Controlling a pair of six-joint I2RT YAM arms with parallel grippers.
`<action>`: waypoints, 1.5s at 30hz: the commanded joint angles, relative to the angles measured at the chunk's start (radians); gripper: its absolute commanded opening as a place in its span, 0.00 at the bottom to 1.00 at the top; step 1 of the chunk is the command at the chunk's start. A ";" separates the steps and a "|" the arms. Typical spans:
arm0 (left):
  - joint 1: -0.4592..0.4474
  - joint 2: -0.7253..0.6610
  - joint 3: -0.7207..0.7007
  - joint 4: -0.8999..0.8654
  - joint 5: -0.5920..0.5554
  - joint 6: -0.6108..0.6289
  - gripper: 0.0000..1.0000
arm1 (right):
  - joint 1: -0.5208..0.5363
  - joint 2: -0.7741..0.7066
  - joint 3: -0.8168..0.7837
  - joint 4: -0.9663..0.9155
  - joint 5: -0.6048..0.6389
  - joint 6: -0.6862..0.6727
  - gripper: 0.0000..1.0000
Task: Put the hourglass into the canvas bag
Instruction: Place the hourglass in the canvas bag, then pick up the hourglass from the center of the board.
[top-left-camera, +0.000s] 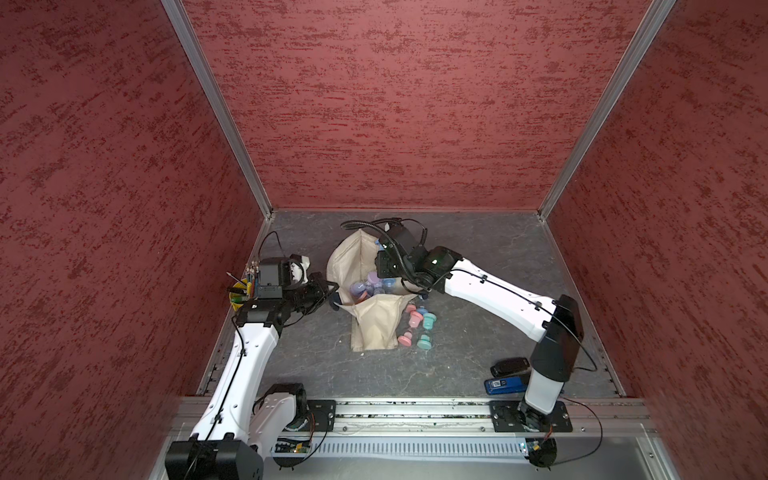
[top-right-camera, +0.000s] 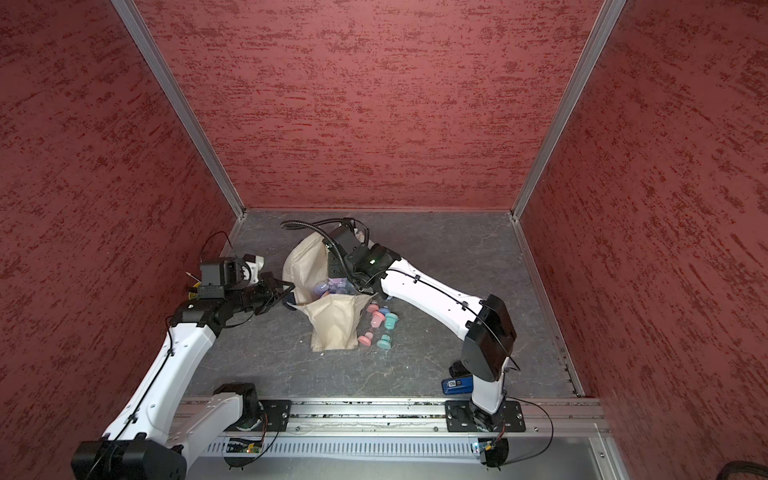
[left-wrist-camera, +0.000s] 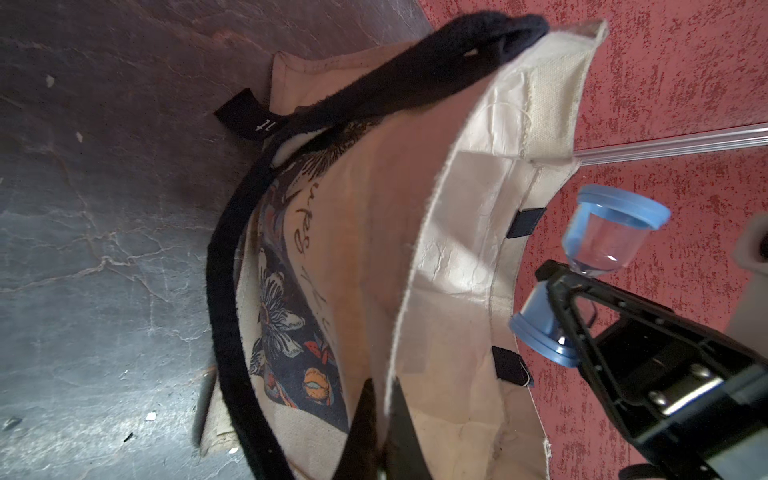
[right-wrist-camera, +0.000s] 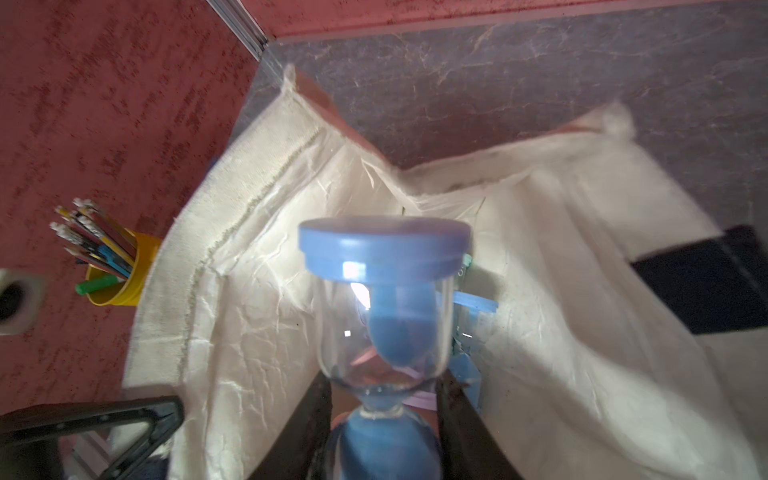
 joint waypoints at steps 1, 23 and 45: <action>-0.004 -0.006 0.034 -0.012 -0.011 0.015 0.00 | 0.010 0.028 0.037 -0.018 -0.006 -0.028 0.00; 0.000 -0.015 0.038 -0.029 -0.030 0.024 0.00 | 0.027 0.073 0.053 -0.025 0.007 0.001 0.52; 0.017 -0.018 0.040 -0.050 -0.052 0.027 0.00 | -0.089 -0.310 -0.165 -0.127 0.253 0.213 0.55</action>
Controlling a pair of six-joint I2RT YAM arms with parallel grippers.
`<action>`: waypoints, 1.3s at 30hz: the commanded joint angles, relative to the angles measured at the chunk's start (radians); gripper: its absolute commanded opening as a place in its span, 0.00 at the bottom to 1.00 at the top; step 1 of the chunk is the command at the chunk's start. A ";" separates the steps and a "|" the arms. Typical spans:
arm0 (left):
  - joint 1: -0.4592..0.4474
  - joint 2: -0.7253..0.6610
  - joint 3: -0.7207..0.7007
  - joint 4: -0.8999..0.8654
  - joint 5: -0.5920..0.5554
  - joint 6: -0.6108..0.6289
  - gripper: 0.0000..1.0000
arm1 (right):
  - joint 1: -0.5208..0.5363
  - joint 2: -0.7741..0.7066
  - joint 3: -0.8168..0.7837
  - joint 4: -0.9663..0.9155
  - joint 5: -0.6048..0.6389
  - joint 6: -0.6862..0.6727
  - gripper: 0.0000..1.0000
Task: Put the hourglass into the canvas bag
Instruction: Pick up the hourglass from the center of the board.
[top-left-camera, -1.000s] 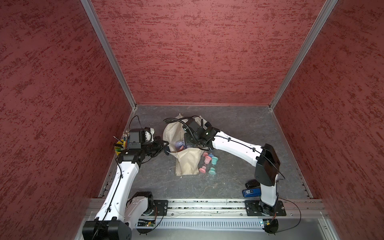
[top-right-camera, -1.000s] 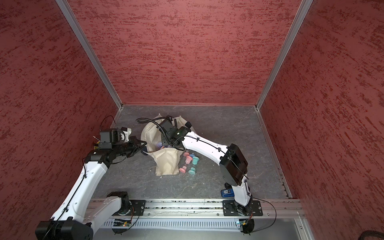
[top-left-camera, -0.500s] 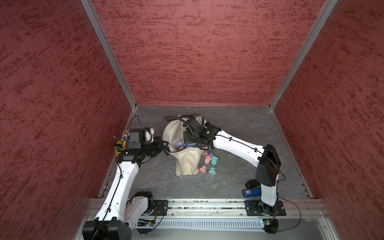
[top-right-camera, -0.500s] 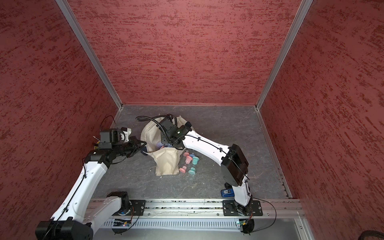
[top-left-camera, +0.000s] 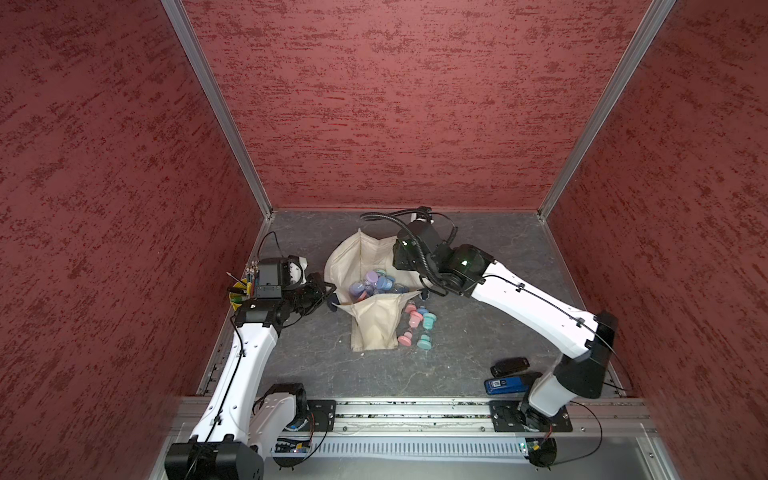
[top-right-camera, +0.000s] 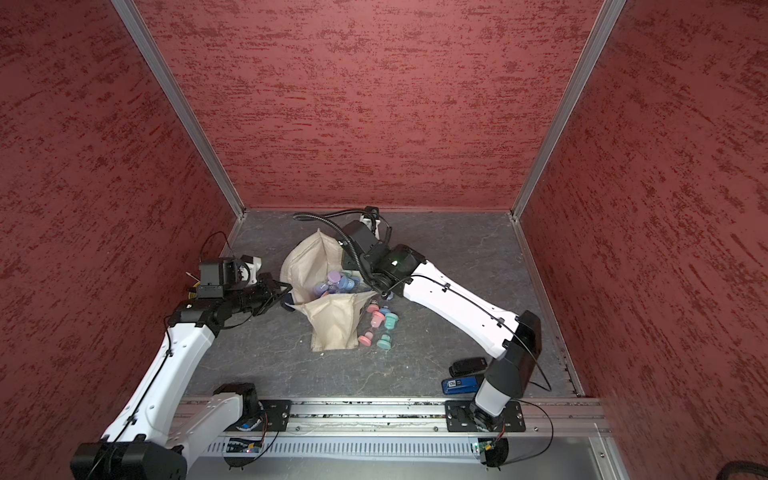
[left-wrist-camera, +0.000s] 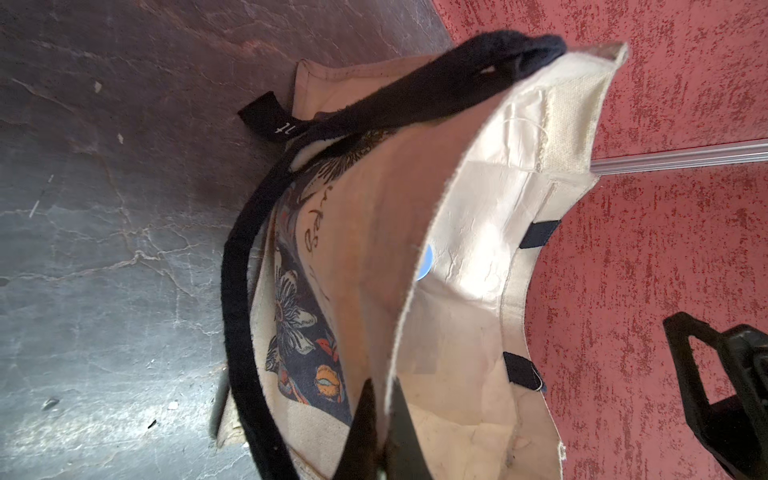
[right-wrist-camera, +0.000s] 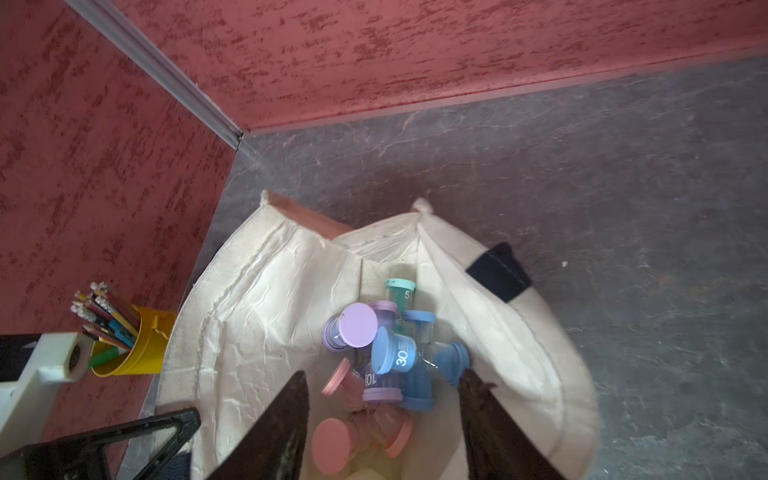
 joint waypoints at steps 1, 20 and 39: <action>0.010 -0.014 0.027 -0.009 -0.008 0.020 0.00 | -0.083 -0.088 -0.140 0.001 0.018 0.100 0.54; 0.011 -0.020 0.025 -0.006 -0.003 0.012 0.00 | -0.223 -0.351 -0.725 0.145 -0.202 0.263 0.57; 0.010 -0.025 0.018 -0.003 -0.003 0.011 0.00 | 0.048 -0.307 -0.833 0.198 -0.246 0.442 0.64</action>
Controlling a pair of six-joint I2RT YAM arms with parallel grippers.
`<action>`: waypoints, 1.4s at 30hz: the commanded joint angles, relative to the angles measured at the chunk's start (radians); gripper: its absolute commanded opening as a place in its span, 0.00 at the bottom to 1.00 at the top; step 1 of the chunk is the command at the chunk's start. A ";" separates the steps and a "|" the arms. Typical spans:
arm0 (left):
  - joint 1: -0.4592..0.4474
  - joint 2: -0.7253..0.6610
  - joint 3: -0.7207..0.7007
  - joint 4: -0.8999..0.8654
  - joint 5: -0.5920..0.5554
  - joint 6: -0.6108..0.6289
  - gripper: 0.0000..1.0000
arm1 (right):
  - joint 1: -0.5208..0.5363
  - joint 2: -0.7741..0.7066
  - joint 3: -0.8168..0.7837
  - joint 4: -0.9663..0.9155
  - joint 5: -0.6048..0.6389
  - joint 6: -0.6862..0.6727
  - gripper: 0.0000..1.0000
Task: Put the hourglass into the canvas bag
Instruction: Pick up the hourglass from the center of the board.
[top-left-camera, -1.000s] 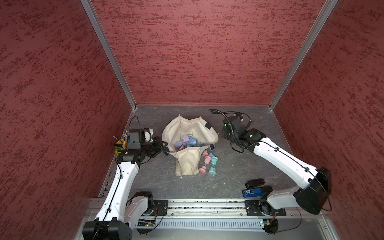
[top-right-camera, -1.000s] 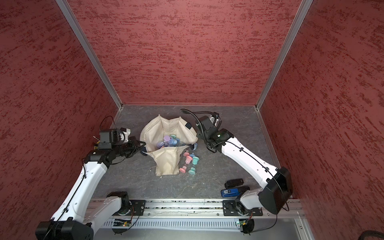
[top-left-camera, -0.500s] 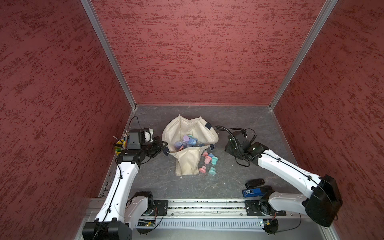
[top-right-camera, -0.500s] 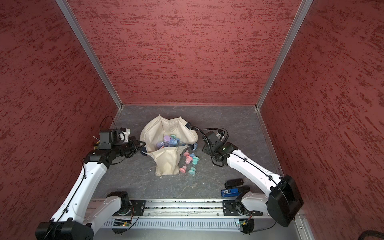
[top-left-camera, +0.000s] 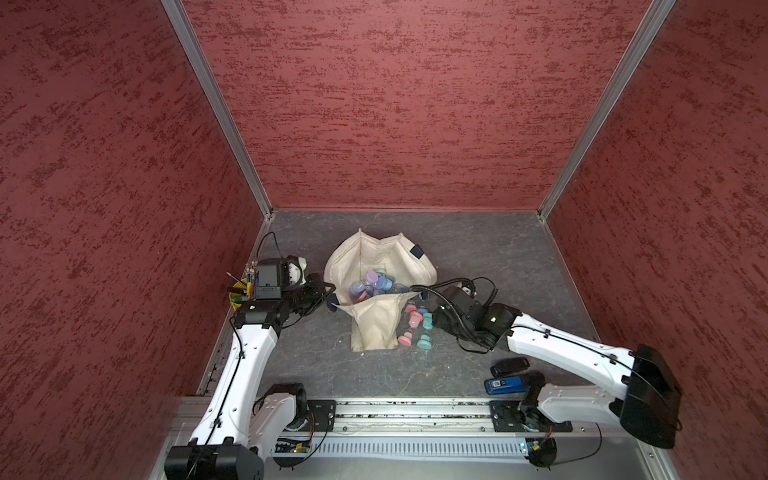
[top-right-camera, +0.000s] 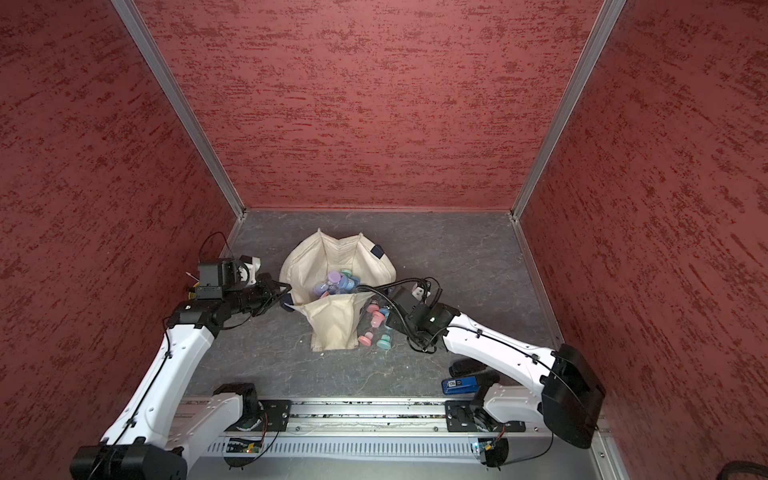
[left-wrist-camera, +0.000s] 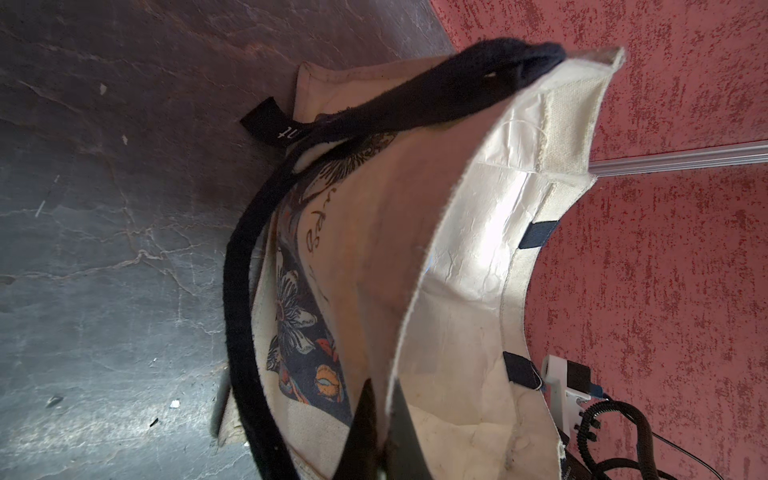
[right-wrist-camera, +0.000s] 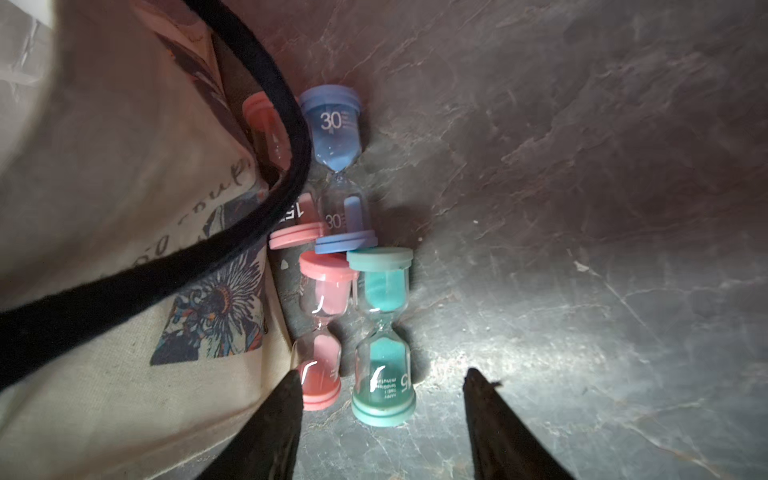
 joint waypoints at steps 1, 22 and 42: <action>0.007 -0.015 0.016 0.003 -0.002 0.010 0.00 | 0.034 0.040 -0.024 0.046 -0.037 0.016 0.64; 0.013 -0.018 -0.007 0.012 0.003 0.014 0.00 | 0.056 0.322 0.083 -0.009 -0.050 -0.093 0.68; 0.026 -0.026 -0.017 0.017 0.017 0.016 0.00 | 0.000 0.392 0.072 0.018 -0.105 -0.129 0.52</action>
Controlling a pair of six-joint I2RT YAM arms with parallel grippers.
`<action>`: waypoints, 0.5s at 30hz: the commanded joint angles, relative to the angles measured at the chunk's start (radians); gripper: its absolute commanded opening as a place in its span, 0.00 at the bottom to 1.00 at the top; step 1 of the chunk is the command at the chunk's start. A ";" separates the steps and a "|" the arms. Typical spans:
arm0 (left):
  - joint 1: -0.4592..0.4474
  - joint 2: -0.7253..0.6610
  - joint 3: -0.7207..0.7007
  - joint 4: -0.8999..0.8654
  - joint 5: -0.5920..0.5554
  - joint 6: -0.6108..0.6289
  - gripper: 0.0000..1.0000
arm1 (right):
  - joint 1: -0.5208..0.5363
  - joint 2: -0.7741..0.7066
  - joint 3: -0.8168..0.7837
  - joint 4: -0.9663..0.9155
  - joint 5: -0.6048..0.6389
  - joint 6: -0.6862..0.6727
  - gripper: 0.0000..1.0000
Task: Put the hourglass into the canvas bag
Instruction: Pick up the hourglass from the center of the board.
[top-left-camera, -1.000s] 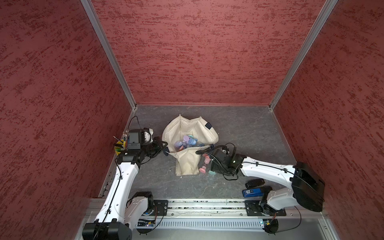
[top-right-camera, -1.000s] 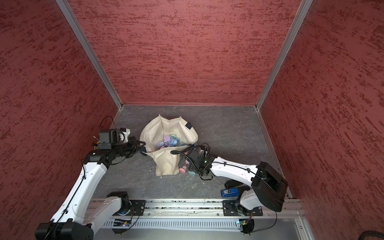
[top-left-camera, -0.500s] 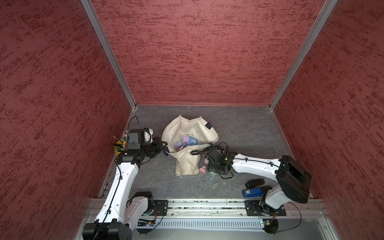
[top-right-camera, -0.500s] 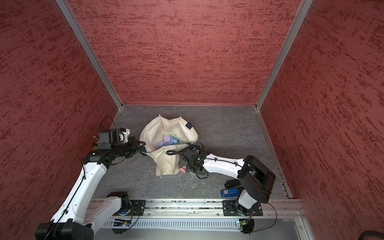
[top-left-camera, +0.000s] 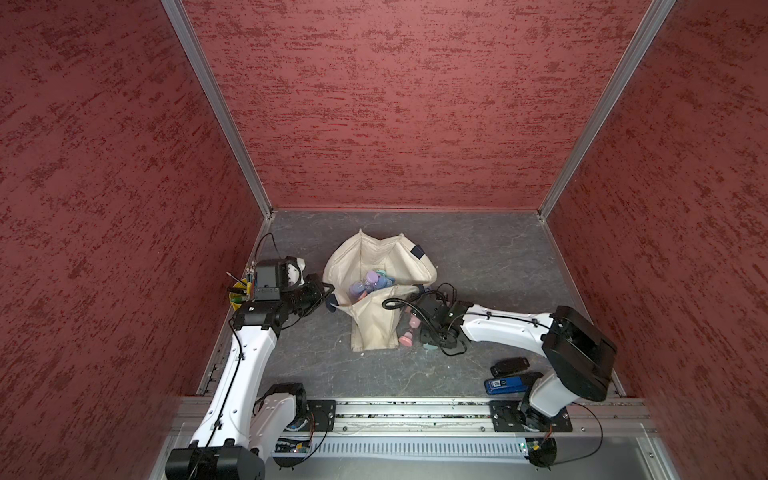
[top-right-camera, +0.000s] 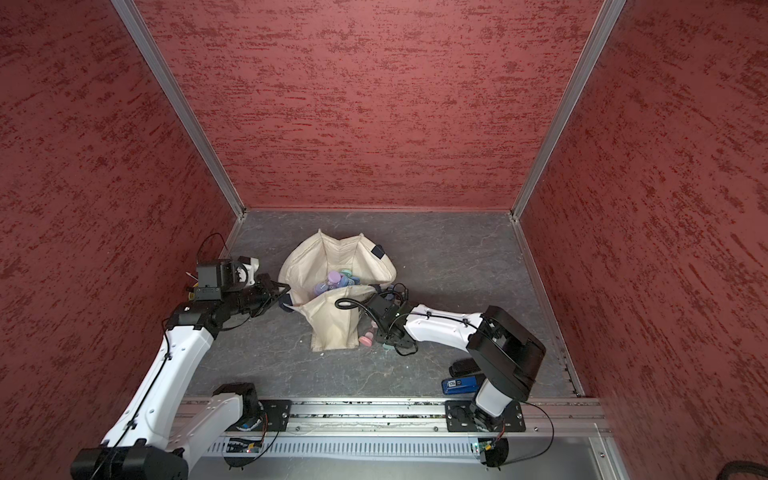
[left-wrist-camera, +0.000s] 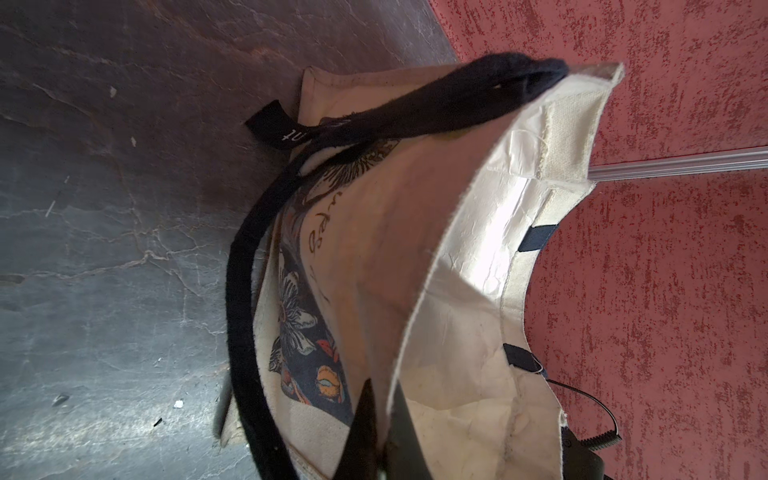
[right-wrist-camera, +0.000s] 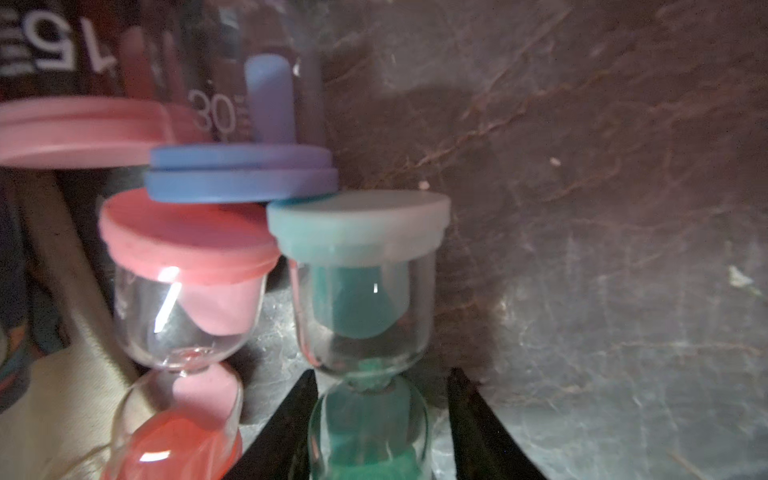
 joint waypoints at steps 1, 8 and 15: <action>0.012 -0.016 -0.007 0.015 0.016 0.017 0.00 | -0.010 0.023 0.009 -0.001 -0.011 -0.014 0.52; 0.014 -0.013 -0.010 0.015 0.016 0.019 0.00 | -0.013 0.033 0.003 -0.005 -0.015 -0.016 0.34; 0.014 -0.005 -0.003 0.014 0.016 0.019 0.00 | -0.017 -0.063 -0.011 -0.046 0.058 0.007 0.24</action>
